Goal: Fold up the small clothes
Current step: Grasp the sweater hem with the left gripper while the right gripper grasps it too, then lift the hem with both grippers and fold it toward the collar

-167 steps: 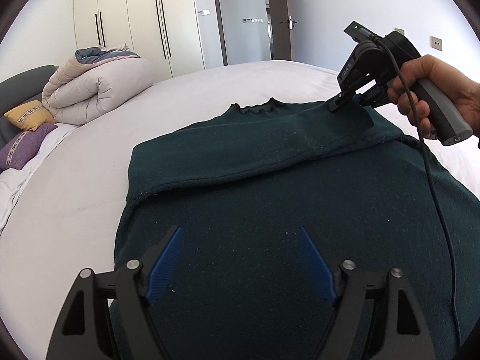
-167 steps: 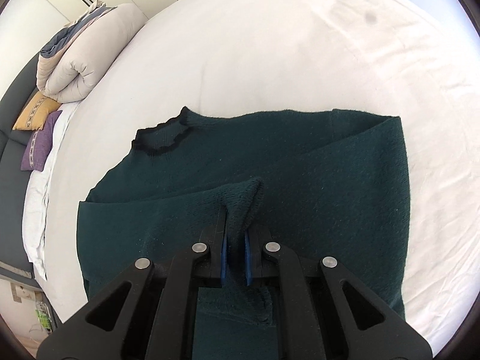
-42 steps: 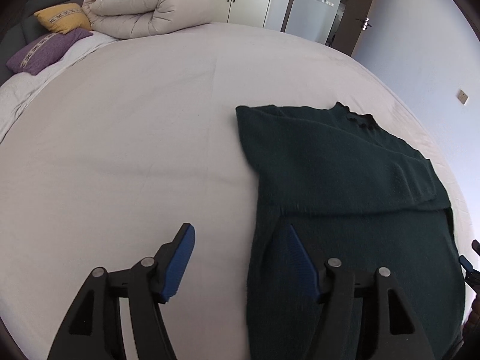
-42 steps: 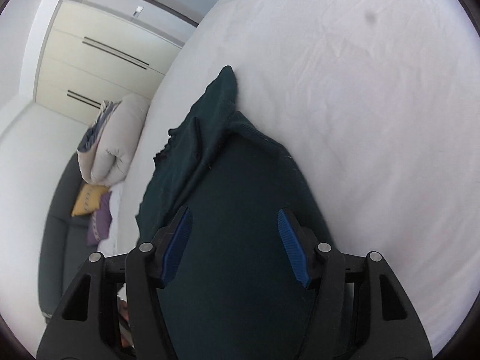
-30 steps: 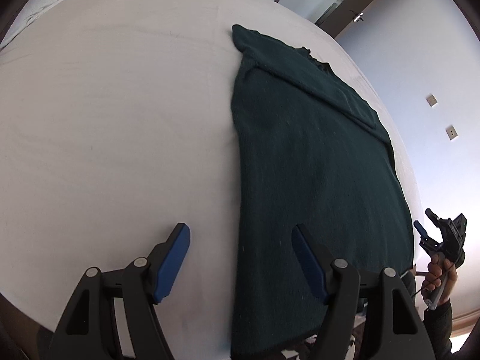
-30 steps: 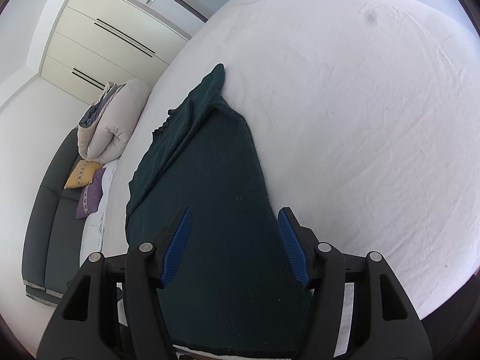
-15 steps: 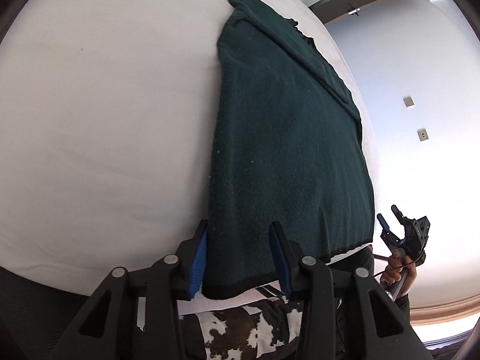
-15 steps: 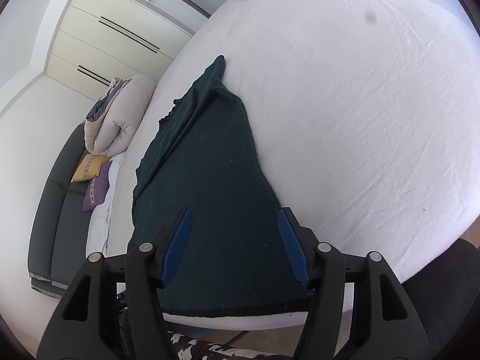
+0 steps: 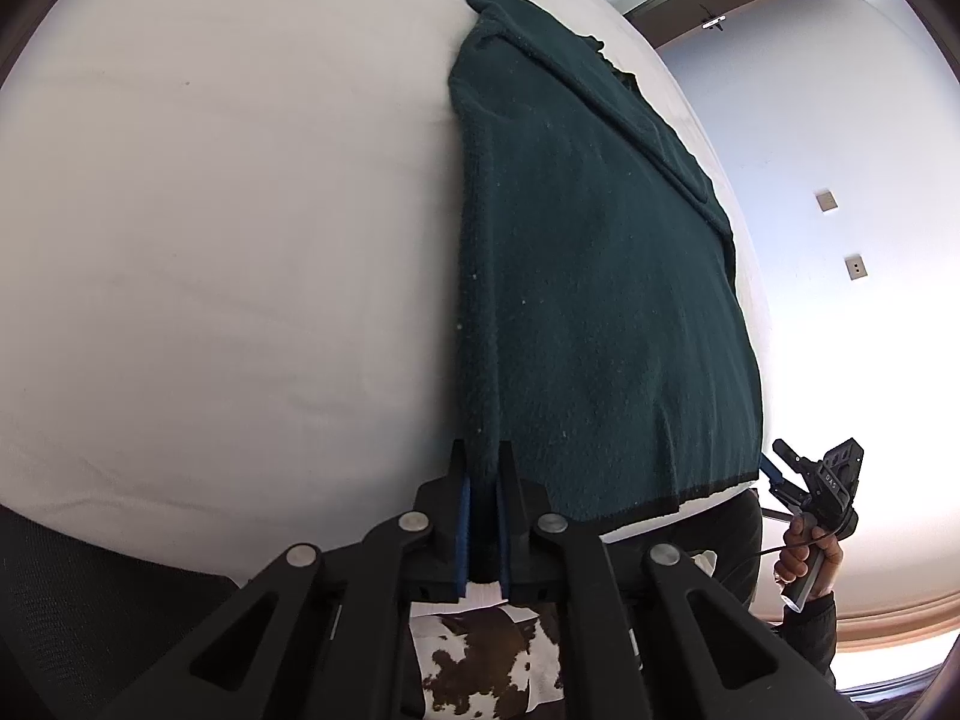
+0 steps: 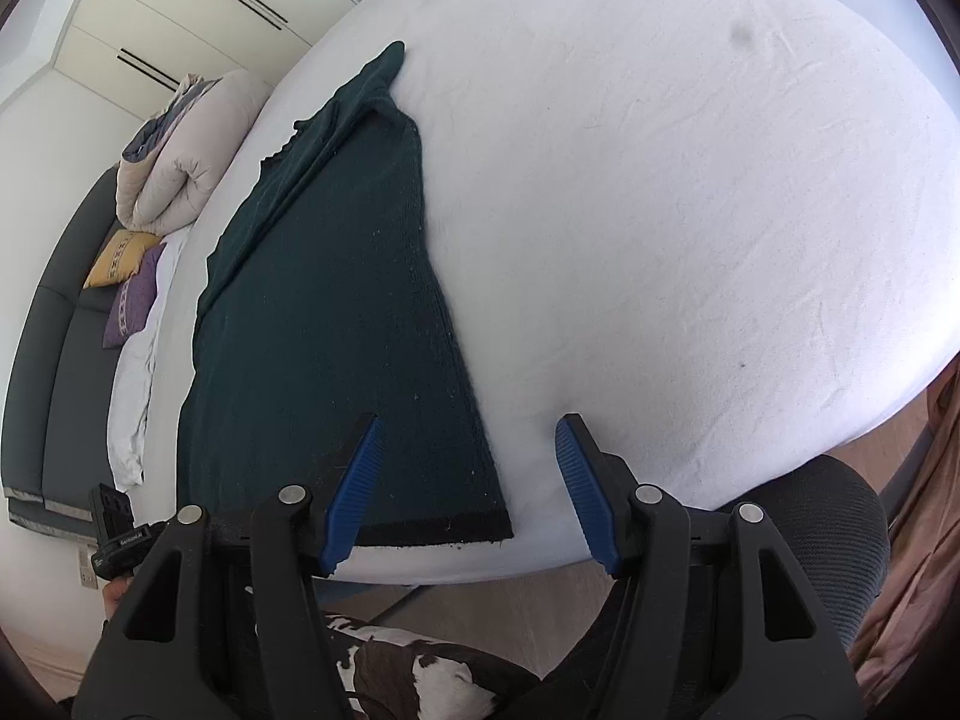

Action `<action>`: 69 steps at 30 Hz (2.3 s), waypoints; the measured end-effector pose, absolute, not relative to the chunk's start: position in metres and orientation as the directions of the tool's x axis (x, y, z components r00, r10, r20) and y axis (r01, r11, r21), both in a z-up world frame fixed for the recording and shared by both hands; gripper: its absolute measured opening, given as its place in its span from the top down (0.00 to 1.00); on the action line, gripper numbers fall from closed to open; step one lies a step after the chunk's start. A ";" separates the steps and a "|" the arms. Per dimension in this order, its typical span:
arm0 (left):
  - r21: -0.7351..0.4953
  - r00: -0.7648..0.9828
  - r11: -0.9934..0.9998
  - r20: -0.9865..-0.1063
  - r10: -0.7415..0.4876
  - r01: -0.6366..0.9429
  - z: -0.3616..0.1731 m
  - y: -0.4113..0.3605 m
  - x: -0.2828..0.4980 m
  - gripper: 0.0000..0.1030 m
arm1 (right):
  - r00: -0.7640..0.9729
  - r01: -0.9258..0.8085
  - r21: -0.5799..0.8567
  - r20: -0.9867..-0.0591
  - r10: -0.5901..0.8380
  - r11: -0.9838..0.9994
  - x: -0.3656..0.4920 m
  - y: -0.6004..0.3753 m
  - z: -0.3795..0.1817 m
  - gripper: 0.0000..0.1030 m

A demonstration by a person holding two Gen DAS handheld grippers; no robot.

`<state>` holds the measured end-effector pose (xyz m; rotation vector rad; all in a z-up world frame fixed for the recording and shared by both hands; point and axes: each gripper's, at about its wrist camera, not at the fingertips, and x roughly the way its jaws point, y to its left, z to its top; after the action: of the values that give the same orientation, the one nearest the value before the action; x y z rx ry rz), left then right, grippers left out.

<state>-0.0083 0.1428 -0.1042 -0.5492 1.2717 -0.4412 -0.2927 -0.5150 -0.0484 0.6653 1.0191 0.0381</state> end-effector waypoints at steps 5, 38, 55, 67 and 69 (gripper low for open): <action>-0.618 0.248 0.786 -0.759 -0.602 0.012 -0.104 0.150 -0.013 0.94 | 0.496 0.270 0.615 -0.748 0.441 0.741 -0.289 -0.510 -0.059 0.48; -0.687 0.248 0.726 -0.707 -0.662 -0.023 -0.111 0.161 -0.013 0.95 | 0.563 0.294 0.866 -0.499 0.659 0.405 -0.293 -0.535 -0.109 0.89; -0.826 0.417 0.564 -0.514 -0.749 -0.006 -0.052 0.180 0.001 0.95 | 0.595 0.127 0.852 -0.475 0.648 0.508 -0.221 -0.510 -0.014 0.94; -0.898 0.568 0.439 -0.372 -0.734 -0.021 -0.024 0.190 0.086 0.95 | 0.693 0.125 0.861 -0.431 0.578 0.493 -0.092 -0.520 0.029 0.94; -0.898 0.575 0.440 -0.370 -0.730 -0.020 -0.021 0.187 0.106 0.95 | 0.704 0.133 0.859 -0.433 0.563 0.494 -0.069 -0.524 0.031 0.94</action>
<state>0.1062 0.1865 -0.0212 -1.0350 0.8648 -0.5162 -0.0690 -0.5244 0.0311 1.0439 0.7760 0.2950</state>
